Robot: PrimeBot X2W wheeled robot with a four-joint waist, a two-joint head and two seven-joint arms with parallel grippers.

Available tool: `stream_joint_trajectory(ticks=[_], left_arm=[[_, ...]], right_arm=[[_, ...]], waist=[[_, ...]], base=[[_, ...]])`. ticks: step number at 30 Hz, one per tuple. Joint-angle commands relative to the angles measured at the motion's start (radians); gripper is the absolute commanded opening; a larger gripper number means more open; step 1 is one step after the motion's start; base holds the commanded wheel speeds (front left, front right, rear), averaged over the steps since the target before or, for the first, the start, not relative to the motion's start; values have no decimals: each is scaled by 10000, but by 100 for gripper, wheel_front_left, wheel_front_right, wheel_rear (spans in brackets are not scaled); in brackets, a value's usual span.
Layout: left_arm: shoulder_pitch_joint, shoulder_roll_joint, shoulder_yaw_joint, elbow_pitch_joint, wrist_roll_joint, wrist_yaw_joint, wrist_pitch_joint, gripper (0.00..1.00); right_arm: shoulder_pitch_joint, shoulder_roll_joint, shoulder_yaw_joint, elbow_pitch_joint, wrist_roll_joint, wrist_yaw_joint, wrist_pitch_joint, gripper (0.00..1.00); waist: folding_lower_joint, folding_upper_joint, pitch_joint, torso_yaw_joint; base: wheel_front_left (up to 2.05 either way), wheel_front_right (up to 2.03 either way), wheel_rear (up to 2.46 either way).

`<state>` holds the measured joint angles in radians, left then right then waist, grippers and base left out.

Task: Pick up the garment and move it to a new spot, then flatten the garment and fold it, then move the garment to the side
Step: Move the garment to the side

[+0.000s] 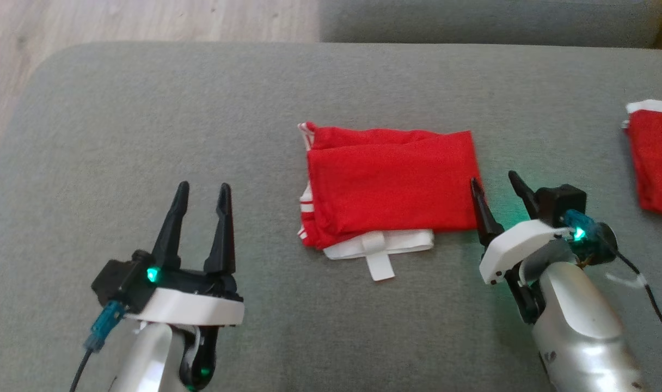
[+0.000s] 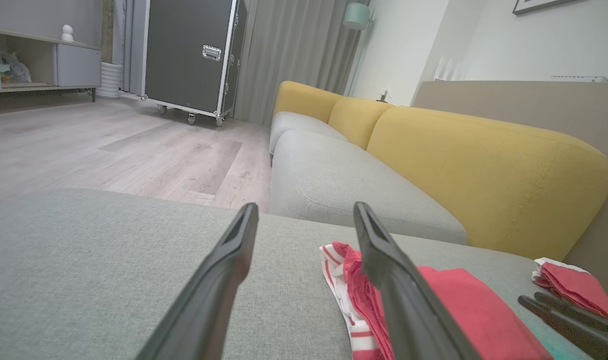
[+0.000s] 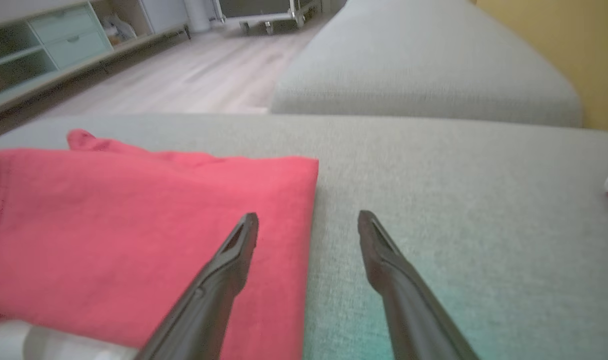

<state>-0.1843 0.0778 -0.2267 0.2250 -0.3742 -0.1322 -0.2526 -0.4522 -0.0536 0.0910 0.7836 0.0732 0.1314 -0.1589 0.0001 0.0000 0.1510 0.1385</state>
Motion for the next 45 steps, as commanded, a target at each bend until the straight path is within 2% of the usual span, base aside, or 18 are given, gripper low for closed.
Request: stream_joint_trajectory(ticks=[1,10,11,12,21,29,35,40,45], left_arm=[[-482,18,224,-252,-72,15,-92,100],[-609,-27,170,-113,-184,15,-92,100],[-601,-29,189,-101,-189,15,-92,100],[-589,-30,204,-91,-187,15,-92,100],[-538,-53,308,-159,-232,15,-92,100],[-397,9,357,-254,-241,15,-92,100],[-328,89,350,-328,-219,15,-92,100],[-441,139,360,-375,-202,15,-92,100],[-664,150,263,-423,-197,15,-92,100]], right_arm=[[-489,33,219,172,59,-7,169,100],[-1419,33,758,2208,907,-7,657,100],[-1505,33,870,2379,913,-7,651,36],[-1585,33,989,2512,864,-7,587,0],[-2130,33,1208,3008,-331,-7,-637,0],[-2189,-292,1178,2329,-1541,-7,-993,0],[-2313,-1254,1370,1403,-1778,-7,-1020,0],[-2669,-2432,1547,974,-1679,-7,-774,0],[-3149,-3692,1312,872,-1213,-7,-289,0]], waist=[[-1,0,202,314],[-1,0,374,804],[-1,0,378,813],[-1,0,374,811],[-1,0,43,174],[-1,0,-447,-709],[-1,0,-485,-1335],[-1,0,-220,-1668],[-1,0,228,-1818]], base=[[0,0,0],[0,0,0],[0,0,0],[0,0,0],[0,0,0],[0,0,0],[0,0,0],[0,0,0],[0,0,0]])
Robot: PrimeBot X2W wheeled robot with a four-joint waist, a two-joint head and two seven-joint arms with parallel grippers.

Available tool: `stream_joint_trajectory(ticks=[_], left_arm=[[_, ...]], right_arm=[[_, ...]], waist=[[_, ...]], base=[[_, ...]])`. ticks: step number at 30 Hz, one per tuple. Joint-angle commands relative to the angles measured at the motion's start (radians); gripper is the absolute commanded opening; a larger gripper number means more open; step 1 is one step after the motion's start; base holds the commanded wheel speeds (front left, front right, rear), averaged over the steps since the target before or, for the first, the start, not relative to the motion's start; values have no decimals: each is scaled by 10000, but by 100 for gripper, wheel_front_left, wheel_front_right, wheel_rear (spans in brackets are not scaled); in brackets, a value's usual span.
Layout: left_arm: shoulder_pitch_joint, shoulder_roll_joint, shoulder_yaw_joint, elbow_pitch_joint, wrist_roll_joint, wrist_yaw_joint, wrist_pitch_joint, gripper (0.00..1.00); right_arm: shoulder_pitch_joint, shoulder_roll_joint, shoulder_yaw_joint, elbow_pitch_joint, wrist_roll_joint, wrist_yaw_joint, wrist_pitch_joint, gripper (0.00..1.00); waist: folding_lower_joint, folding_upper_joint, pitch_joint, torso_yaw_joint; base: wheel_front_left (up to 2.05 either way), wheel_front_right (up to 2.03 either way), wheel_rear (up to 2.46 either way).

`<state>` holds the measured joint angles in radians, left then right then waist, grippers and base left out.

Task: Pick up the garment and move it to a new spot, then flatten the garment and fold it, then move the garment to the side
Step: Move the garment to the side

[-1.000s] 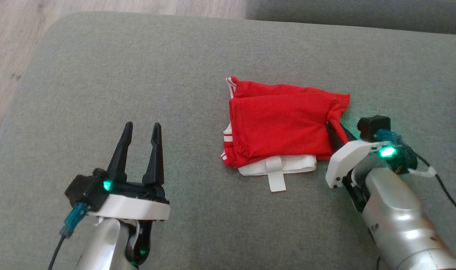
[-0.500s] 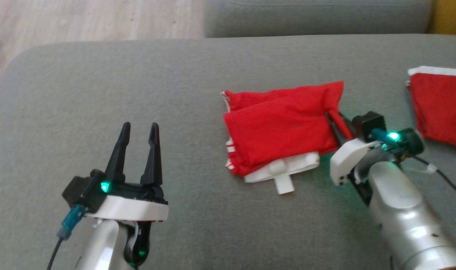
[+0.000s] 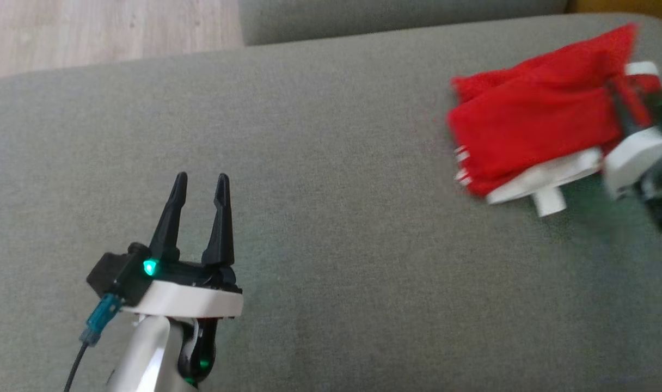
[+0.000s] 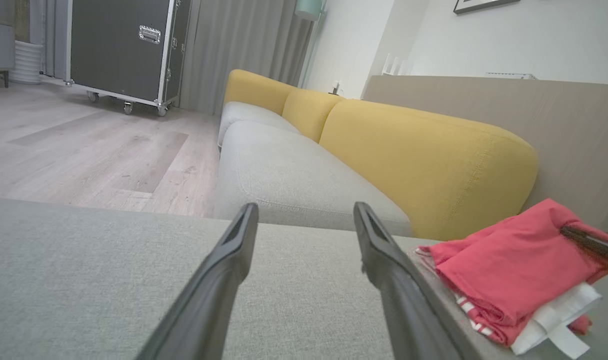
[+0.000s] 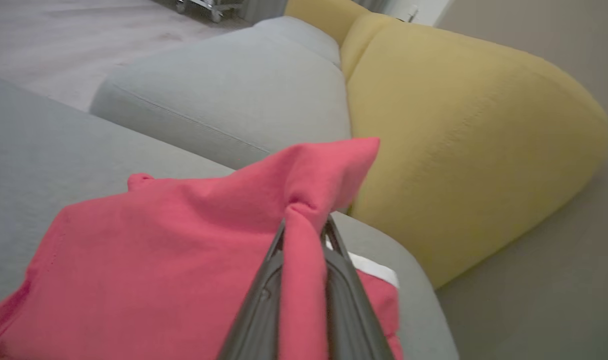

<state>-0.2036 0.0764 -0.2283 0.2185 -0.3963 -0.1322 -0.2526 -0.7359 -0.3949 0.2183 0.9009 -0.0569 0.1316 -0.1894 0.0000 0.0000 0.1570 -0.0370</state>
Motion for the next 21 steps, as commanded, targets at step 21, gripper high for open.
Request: stream_joint_trajectory(ticks=[21], left_arm=[[-1220,399,23,-835,-131,15,-92,100]], right_arm=[[-989,-2310,-836,565,-392,-9,559,0]], waist=[[0,0,1443,170]], base=[[0,0,0]])
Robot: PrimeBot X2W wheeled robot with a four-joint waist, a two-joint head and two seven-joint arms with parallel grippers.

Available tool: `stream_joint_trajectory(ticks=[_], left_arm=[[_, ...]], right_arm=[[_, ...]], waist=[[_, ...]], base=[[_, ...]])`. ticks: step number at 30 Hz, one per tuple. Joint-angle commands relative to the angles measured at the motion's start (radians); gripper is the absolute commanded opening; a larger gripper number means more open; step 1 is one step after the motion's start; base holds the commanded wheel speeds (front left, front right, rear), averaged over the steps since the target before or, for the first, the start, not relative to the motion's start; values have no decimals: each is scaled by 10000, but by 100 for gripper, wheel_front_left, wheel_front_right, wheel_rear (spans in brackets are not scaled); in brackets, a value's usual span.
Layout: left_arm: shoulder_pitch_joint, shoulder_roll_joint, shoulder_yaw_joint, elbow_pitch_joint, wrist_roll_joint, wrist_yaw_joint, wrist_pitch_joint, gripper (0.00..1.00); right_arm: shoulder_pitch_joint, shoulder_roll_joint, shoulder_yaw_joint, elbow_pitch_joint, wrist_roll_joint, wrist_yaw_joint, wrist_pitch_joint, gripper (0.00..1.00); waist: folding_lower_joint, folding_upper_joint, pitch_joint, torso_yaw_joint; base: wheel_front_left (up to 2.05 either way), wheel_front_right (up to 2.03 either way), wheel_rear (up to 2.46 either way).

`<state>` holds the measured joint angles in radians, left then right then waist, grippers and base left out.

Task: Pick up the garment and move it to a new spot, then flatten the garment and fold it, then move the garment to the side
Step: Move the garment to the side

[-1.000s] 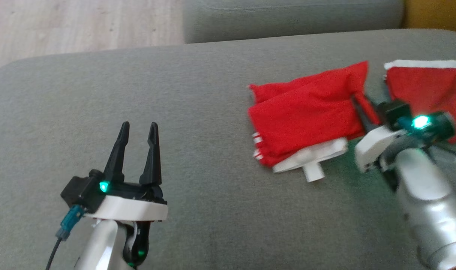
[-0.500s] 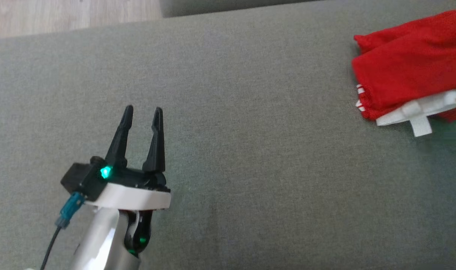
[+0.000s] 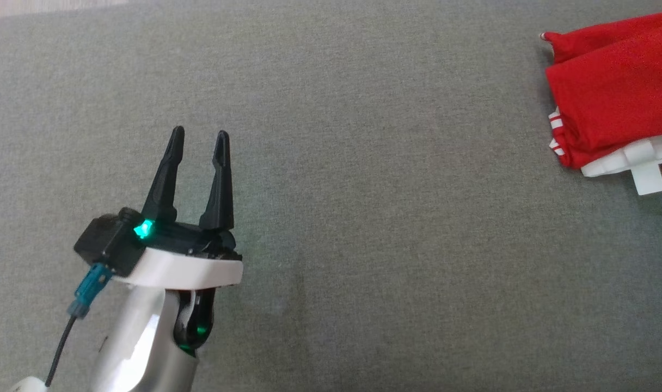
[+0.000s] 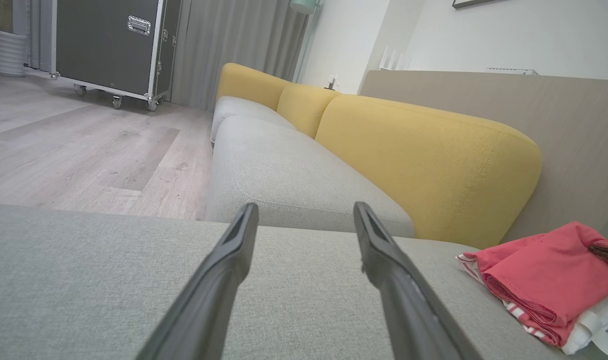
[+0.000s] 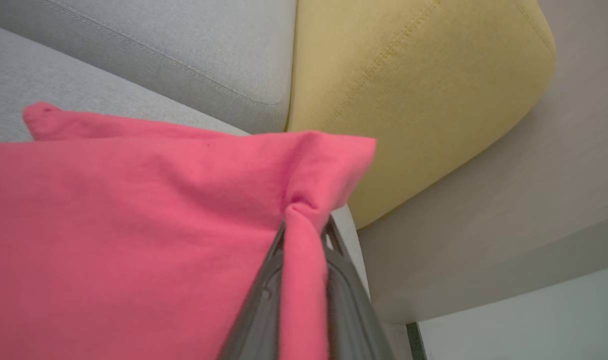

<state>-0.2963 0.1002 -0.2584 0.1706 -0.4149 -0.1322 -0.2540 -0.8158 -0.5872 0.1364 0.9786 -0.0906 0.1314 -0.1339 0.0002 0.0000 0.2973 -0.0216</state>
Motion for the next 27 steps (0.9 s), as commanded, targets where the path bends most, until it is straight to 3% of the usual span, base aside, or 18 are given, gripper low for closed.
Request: stream_joint_trajectory(ticks=[1,2,3,4,5,14,19,20,23,24,27], left_arm=[[-292,159,340,-376,63,15,-78,100],[-293,161,347,-382,68,15,-78,100],[-298,165,347,-383,72,15,-78,100],[-302,165,347,-383,79,15,-78,100],[-308,164,350,-378,83,15,-78,100],[-141,213,488,-264,83,15,-78,100],[212,266,766,-286,121,15,-78,100],[375,278,880,-325,139,15,-78,100],[627,252,1069,-415,214,15,-78,100],[627,252,1069,-415,214,15,-78,100],[915,184,1346,-474,308,15,-78,100]], right_arm=[[-190,-372,-86,-195,-96,-7,31,0],[-192,-345,-176,-171,-113,-7,68,0],[-191,-314,-256,-151,-140,-7,112,17],[-192,-275,-349,-151,-165,-7,131,95],[-208,-233,-508,-175,-170,-7,110,100],[-75,505,-1221,-773,-1009,-7,-59,100],[67,1794,-1348,-1319,-980,-7,-499,100],[116,2336,-1377,-1590,-766,-7,-671,100],[309,3155,-1527,-2071,-360,-7,-897,100],[309,3155,-1527,-2071,-360,-7,-897,100],[652,4112,-1650,-2537,71,-7,-1066,100]], waist=[[-2,0,66,20],[-2,0,88,19],[-2,0,103,18],[-2,0,111,12],[-2,0,111,5],[-2,0,-598,-129],[-2,0,-1417,-261],[-2,0,-1708,-271],[-2,0,-2105,-239],[-2,0,-2105,-239],[-2,0,-2418,-225]], base=[[0,0,0],[0,0,0],[0,0,0],[0,0,0],[0,0,0],[0,0,0],[0,0,0],[0,0,0],[0,0,0],[0,0,0],[0,0,0]])
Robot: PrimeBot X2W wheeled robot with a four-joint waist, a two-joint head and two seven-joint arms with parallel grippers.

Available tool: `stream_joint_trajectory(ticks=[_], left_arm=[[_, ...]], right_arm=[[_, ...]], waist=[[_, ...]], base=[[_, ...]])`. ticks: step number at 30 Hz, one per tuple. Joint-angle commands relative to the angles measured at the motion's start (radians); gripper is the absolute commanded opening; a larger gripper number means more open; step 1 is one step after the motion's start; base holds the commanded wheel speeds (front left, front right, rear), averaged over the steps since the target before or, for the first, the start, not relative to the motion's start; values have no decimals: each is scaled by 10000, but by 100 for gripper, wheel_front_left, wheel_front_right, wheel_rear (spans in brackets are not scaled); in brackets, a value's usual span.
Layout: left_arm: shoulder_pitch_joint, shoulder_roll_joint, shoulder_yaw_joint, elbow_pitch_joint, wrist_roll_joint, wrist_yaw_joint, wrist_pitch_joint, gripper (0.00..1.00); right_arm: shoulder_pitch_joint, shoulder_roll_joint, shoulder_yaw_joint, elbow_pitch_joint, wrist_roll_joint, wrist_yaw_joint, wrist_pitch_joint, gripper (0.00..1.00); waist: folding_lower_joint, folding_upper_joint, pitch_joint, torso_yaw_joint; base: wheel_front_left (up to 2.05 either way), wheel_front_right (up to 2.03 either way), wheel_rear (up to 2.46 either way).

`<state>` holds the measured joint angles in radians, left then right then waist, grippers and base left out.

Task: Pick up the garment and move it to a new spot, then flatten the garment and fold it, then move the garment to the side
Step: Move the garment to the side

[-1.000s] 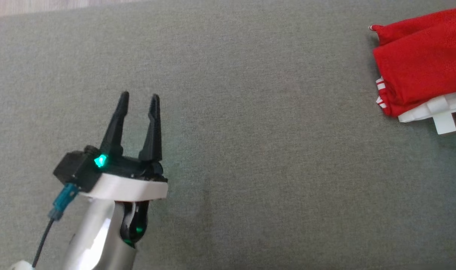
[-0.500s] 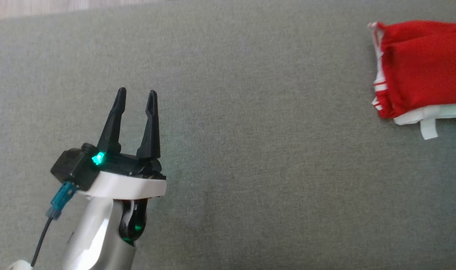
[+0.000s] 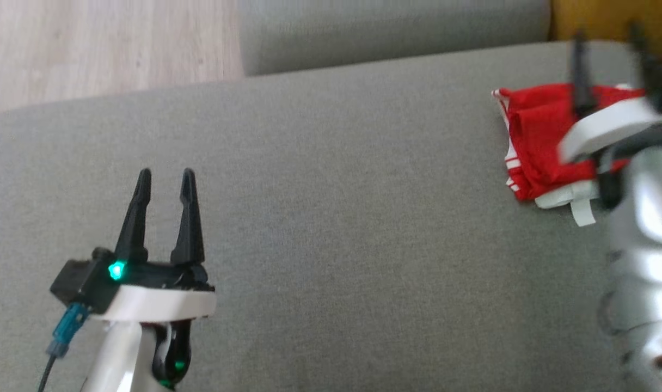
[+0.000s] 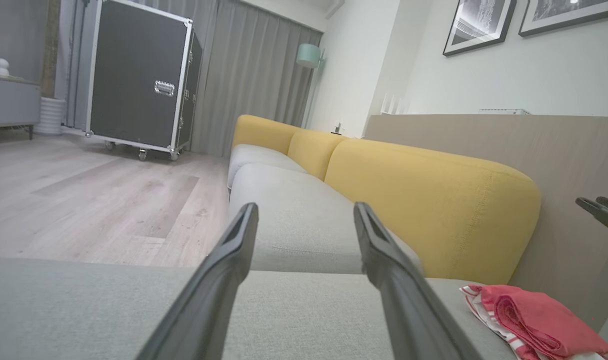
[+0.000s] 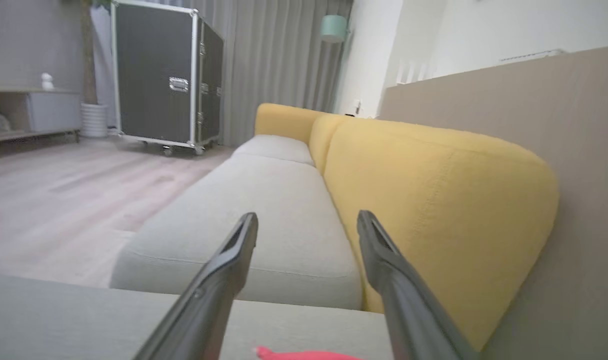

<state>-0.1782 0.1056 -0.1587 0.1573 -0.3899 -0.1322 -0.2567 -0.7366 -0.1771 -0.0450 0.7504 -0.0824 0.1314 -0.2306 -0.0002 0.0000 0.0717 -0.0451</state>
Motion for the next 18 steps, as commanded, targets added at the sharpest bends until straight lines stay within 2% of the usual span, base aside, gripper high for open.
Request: stream_joint_trajectory(ticks=[1,3,6,8,10,13,18], left_arm=[[-183,119,385,-338,79,15,-51,100],[-26,95,369,-329,106,15,-51,100],[142,61,320,-365,120,15,-51,100],[215,62,355,-461,274,15,-51,100],[412,-4,530,-474,331,15,-51,100],[715,-104,738,-339,356,15,-51,100],[1223,-342,1208,-8,248,15,-51,100]], right_arm=[[2,320,153,-411,94,-7,-145,100],[352,800,185,-705,335,-7,-213,100],[1019,1168,230,-1226,785,-7,-277,100],[1552,1241,434,-1592,983,-7,-297,100],[2221,1259,855,-2025,1857,-7,-305,100],[3289,1264,1540,-2620,2439,-7,-308,100],[4655,1266,1956,-3338,2819,-7,-310,100]], waist=[[2,0,-253,27],[2,0,-418,79],[2,0,-570,205],[2,0,-599,293],[2,0,-656,334],[2,0,-702,314],[2,0,-757,192]], base=[[0,0,0],[0,0,0],[0,0,0],[0,0,0],[0,0,0],[0,0,0],[0,0,0]])
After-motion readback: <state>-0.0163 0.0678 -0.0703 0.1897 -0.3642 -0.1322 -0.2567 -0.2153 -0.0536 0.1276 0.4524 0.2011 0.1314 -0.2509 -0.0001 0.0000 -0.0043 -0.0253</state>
